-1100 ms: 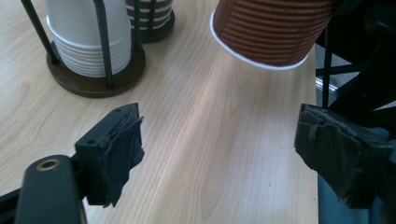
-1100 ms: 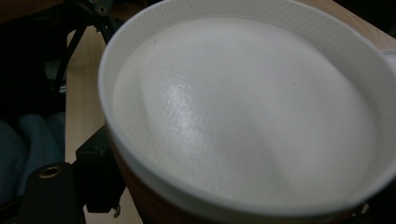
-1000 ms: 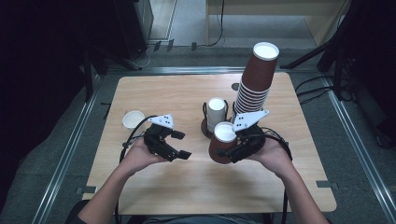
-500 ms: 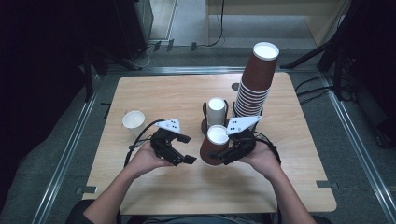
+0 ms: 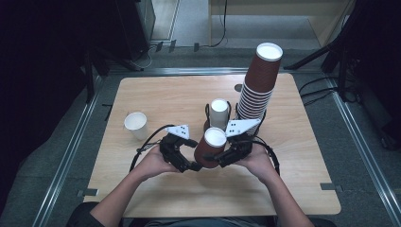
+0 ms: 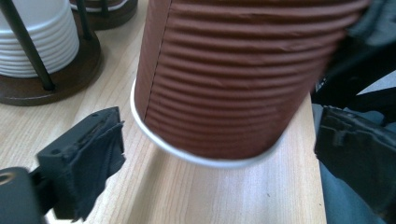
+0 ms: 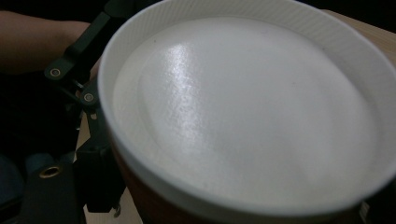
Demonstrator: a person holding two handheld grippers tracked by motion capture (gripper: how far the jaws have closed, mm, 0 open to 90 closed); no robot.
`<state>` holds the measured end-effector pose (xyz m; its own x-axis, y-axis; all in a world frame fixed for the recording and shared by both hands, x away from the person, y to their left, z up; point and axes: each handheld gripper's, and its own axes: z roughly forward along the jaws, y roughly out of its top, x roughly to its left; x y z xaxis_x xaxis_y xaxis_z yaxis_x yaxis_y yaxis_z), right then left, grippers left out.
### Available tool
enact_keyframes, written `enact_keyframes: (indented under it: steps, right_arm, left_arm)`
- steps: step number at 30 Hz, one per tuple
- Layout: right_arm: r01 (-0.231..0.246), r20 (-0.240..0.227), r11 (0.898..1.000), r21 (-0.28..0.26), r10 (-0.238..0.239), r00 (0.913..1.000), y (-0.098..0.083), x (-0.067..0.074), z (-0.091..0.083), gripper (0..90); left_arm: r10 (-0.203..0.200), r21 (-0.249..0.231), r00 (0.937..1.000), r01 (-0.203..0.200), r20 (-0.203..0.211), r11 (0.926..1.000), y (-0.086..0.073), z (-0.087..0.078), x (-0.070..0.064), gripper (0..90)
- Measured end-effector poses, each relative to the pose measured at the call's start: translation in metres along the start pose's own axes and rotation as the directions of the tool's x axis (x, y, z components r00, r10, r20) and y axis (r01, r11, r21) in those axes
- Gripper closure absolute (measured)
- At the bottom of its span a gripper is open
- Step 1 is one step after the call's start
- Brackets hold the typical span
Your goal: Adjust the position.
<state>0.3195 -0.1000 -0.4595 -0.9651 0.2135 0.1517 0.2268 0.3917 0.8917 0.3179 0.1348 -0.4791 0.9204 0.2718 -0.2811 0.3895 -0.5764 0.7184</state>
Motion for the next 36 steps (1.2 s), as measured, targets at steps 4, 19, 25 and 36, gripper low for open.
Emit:
enact_keyframes:
  steps: [4, 19, 25, 36]
  right_arm:
    - [-0.005, -0.015, 1.0, -0.019, 0.004, 0.9999, 0.001, 0.002, 0.004, 18.3]
    - [-0.06, -0.054, 0.992, -0.109, 0.055, 0.9971, 0.002, 0.002, 0.009, 18.9]
    - [-0.067, -0.052, 0.994, -0.091, 0.062, 0.9967, 0.001, 0.001, 0.01, 18.7]
    - [-0.09, -0.047, 0.993, -0.078, 0.087, 0.9951, 0.004, 0.001, 0.005, 18.0]
  left_arm:
    - [0.013, -0.001, 0.9999, -0.013, -0.004, 0.9999, 0.001, 0.005, -0.001, 0.0]
    - [0.016, -0.057, 0.9999, -0.016, -0.003, 0.9983, 0.001, 0.004, -0.002, 7.3]
    - [0.025, -0.038, 0.9995, -0.026, -0.017, 0.999, 0.001, 0.005, -0.002, 9.1]
    - [0.032, -0.055, 0.9995, -0.032, -0.004, 0.9979, 0.001, -0.003, 0.0, 12.3]
